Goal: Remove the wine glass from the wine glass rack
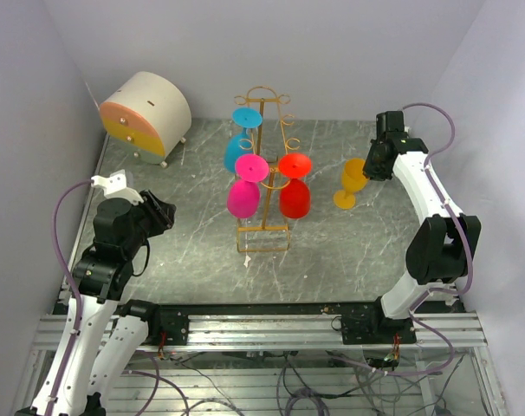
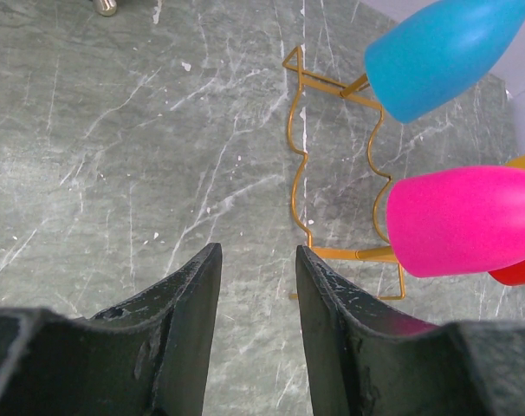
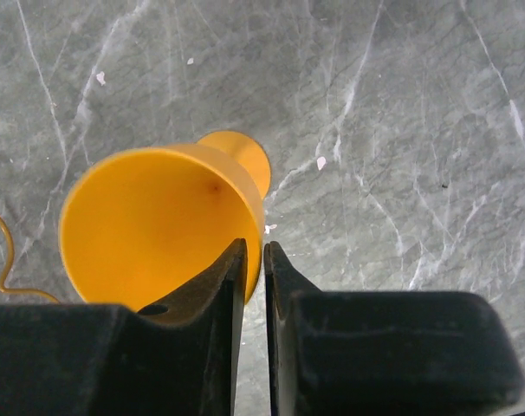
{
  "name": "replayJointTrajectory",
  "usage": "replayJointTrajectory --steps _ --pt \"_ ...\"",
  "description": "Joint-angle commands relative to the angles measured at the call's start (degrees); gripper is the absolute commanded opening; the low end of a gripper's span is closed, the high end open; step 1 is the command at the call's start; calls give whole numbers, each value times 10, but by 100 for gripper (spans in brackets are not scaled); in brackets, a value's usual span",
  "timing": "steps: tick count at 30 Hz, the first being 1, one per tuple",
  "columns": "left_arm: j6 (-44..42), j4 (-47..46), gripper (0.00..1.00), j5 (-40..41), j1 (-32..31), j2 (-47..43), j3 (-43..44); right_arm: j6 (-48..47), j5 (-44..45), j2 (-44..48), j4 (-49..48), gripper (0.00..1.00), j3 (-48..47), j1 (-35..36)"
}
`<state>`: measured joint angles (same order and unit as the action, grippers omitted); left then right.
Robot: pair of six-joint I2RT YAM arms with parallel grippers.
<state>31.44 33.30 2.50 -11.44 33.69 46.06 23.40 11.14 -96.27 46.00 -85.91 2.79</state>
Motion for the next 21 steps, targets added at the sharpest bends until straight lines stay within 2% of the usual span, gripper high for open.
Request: replayJointTrajectory --steps 1,6,14,17,21 --pt "-9 -5 50 15 1 -1 1 -3 9 -5 -14 15 -2 5" --pt "-8 -4 50 17 1 -5 1 -1 16 -5 -5 17 -12 13" --pt "-7 -3 50 20 1 -3 1 9 19 52 31 27 -83 41" --pt "-7 -3 50 21 1 -3 1 14 -38 89 30 35 -110 50" --pt "-6 -2 50 25 1 -2 2 51 -178 138 0 41 -110 51"
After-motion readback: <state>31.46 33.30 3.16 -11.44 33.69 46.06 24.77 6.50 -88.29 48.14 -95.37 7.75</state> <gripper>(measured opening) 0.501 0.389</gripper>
